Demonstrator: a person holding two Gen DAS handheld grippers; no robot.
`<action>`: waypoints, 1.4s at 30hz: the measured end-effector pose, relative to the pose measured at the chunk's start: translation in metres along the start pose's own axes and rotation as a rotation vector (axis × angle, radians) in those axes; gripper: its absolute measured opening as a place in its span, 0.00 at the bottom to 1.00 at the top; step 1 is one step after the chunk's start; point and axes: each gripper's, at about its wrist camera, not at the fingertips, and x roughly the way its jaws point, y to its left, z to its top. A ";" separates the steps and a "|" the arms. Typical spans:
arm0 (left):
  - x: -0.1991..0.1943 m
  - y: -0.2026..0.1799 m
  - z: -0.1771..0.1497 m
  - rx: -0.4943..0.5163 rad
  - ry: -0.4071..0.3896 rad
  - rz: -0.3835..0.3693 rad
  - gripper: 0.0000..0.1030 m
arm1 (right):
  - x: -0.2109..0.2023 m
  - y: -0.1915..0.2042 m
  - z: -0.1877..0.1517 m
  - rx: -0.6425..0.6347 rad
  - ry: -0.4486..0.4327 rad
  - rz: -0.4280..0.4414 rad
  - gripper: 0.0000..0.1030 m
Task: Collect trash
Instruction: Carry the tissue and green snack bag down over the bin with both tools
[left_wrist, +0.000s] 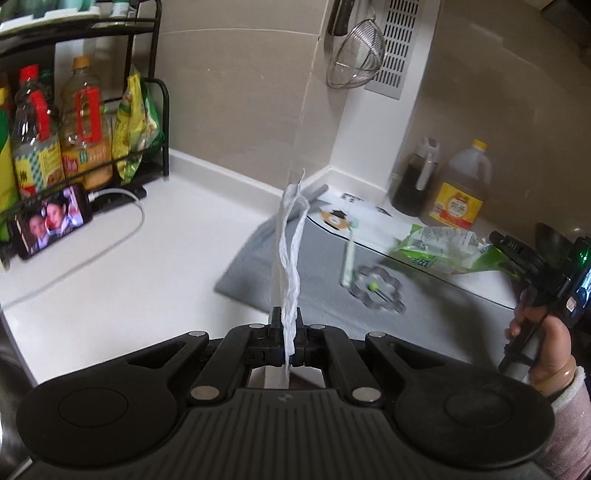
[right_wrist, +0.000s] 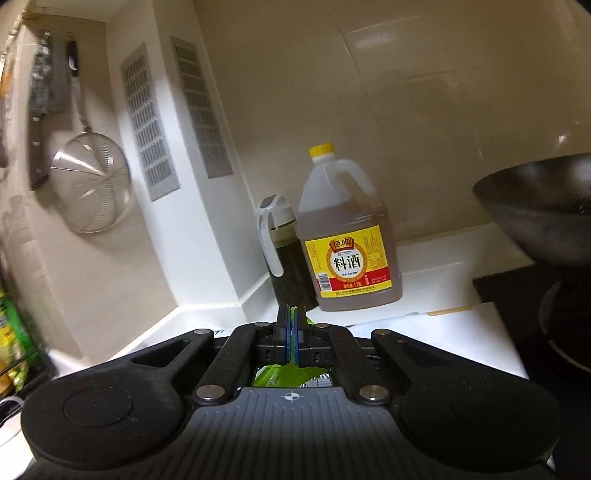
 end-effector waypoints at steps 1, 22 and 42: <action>-0.006 -0.002 -0.005 0.002 0.003 -0.003 0.01 | -0.011 -0.001 0.001 -0.010 0.002 0.009 0.01; -0.068 -0.012 -0.165 0.031 0.161 -0.005 0.01 | -0.227 0.022 -0.007 -0.243 0.075 0.301 0.02; -0.026 0.011 -0.232 -0.047 0.336 0.037 0.01 | -0.236 0.036 -0.151 -0.433 0.461 0.310 0.02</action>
